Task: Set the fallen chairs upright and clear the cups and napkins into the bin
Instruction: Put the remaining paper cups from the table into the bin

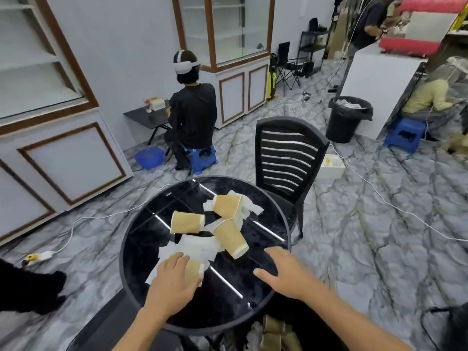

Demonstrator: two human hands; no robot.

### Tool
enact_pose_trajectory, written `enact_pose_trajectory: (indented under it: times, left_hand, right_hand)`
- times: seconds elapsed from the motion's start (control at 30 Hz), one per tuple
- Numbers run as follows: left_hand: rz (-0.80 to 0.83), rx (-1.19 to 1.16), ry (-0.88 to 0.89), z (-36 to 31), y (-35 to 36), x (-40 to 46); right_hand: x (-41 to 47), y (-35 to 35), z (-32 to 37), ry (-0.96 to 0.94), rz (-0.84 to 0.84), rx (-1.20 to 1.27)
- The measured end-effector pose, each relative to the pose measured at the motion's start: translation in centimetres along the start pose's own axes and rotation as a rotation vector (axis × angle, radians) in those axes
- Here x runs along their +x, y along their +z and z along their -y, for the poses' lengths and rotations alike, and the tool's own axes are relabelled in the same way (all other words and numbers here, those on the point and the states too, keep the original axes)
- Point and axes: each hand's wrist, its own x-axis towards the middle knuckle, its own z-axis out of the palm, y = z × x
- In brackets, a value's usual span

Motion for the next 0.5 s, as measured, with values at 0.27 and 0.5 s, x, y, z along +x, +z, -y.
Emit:
enact_pose_trajectory:
  times: [0.27,0.5]
  left_hand:
    - [-0.113,0.059,-0.119,0.5,2.9,1.5]
    - [-0.158,-0.002,-0.189,0.0,5.4,2.7]
  right_hand:
    - [6.0,1.8,0.3,-0.092,0.020,-0.063]
    - [11.1,3.4,0.7,-0.135,-0.060,-0.039]
